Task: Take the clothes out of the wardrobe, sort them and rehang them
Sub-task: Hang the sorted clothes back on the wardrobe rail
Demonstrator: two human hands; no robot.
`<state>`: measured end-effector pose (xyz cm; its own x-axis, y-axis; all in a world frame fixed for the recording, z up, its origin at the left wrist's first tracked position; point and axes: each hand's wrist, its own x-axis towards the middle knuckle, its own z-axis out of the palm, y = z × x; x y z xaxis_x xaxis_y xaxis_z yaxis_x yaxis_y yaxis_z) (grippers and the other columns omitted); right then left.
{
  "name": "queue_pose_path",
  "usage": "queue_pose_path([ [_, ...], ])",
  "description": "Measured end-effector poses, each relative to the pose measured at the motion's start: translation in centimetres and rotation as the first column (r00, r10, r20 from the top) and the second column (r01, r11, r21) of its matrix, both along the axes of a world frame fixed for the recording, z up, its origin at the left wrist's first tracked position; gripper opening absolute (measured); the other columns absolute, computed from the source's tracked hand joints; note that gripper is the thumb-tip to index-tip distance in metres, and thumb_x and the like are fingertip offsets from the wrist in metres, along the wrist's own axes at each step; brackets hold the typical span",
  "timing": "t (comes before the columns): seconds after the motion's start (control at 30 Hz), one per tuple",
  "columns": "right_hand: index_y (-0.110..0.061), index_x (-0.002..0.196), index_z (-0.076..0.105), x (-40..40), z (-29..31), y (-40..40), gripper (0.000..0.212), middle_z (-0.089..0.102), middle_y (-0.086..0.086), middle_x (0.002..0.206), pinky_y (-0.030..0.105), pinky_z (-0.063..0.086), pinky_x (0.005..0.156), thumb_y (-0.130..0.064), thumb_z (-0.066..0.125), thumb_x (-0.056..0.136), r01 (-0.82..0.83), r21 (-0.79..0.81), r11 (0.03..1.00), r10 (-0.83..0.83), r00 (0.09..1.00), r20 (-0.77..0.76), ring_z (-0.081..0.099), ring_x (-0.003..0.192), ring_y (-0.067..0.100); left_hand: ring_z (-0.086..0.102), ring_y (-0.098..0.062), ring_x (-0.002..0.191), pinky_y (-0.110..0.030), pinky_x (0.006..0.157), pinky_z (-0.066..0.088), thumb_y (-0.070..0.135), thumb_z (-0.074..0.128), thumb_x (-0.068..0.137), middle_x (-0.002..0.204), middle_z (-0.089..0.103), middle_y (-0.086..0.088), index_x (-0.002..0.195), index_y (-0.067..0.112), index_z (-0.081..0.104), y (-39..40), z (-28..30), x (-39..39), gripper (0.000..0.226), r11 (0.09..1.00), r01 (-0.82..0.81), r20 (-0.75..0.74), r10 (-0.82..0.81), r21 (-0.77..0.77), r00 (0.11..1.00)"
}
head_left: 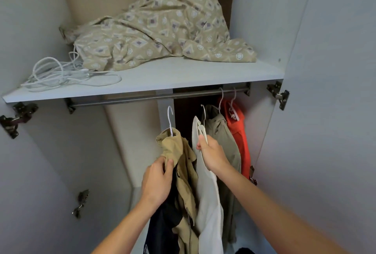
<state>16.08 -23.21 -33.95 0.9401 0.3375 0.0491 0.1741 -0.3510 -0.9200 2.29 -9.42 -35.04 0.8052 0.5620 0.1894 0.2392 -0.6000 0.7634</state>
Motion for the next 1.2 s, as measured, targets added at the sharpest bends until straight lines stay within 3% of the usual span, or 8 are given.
queue_pose_path([
  [0.1,-0.022,0.088,0.059,2.5,-0.7,0.6,0.04,0.053,-0.004,0.07,0.029,0.038,0.058,-0.048,0.037,0.108,-0.013,0.035,0.999,0.015,0.999,-0.033,0.049,0.059,0.015,0.042,-0.015,0.057,-0.036,0.053,0.029,0.031,0.05,0.108,0.059,0.045,0.005,0.066,0.022,0.04,-0.4,-0.1,2.7,0.044,1.0,-0.025,0.01,0.025,0.0,1.0],
  [0.2,-0.026,0.087,0.059,4.8,-1.1,1.4,0.041,0.05,-0.006,0.072,0.028,0.036,0.057,-0.056,0.038,0.105,-0.016,0.044,0.999,0.019,0.997,-0.074,0.045,0.058,0.012,0.048,-0.017,0.06,-0.032,0.053,0.032,0.031,0.049,0.109,0.062,0.052,-0.001,0.069,0.015,0.044,-0.6,0.3,5.3,0.043,0.999,-0.041,0.017,0.04,0.011,0.999],
  [0.33,-0.025,0.083,0.062,7.6,-0.7,2.2,0.047,0.049,-0.007,0.068,0.032,0.039,0.061,-0.064,0.043,0.1,0.011,0.084,0.996,-0.001,0.994,-0.109,0.046,0.059,0.014,0.049,-0.022,0.061,-0.036,0.056,0.034,0.033,0.047,0.108,0.063,0.053,-0.005,0.072,0.01,0.046,-0.3,0.9,8.4,0.043,0.999,-0.045,0.025,0.044,0.02,0.999],
  [0.5,-0.021,0.072,0.06,11.1,0.0,2.4,0.053,0.055,-0.001,0.064,0.041,0.042,0.072,-0.059,0.042,0.104,0.071,0.107,0.992,-0.056,0.989,-0.134,0.047,0.059,0.016,0.05,-0.024,0.064,-0.039,0.058,0.032,0.035,0.046,0.109,0.064,0.051,-0.002,0.07,0.014,0.043,0.3,1.3,11.0,0.044,0.998,-0.061,0.046,0.06,0.029,0.997],
  [0.77,-0.014,0.078,0.06,15.0,0.1,2.4,0.056,0.047,0.002,0.059,0.028,0.041,0.049,-0.054,0.037,0.108,0.072,0.109,0.991,-0.06,0.992,-0.107,0.048,0.054,0.02,0.054,-0.027,0.069,-0.039,0.061,0.033,0.037,0.041,0.11,0.067,0.055,-0.003,0.072,0.018,0.045,1.3,0.9,15.8,0.043,0.99,-0.074,0.032,0.07,0.118,0.997],
  [1.07,-0.013,0.079,0.063,18.2,-0.3,4.0,0.063,0.052,0.005,0.063,0.039,0.052,0.066,-0.061,0.035,0.107,0.081,0.069,0.994,-0.066,0.977,-0.204,0.052,0.044,0.023,0.059,-0.031,0.078,-0.038,0.065,0.039,0.039,0.037,0.111,0.077,0.059,-0.004,0.08,0.02,0.047,1.7,-2.0,19.2,0.038,0.98,-0.044,-0.041,0.053,0.195,0.998],
  [1.2,-0.008,0.08,0.064,18.6,-1.0,3.6,0.064,0.048,0.006,0.055,0.028,0.046,0.048,-0.06,0.04,0.107,0.103,0.055,0.993,-0.084,0.957,-0.276,0.048,0.041,0.02,0.056,-0.03,0.075,-0.039,0.065,0.039,0.039,0.035,0.111,0.077,0.057,-0.004,0.078,0.02,0.044,1.4,-3.3,19.3,0.04,0.975,-0.014,-0.069,0.031,0.222,0.997],
])
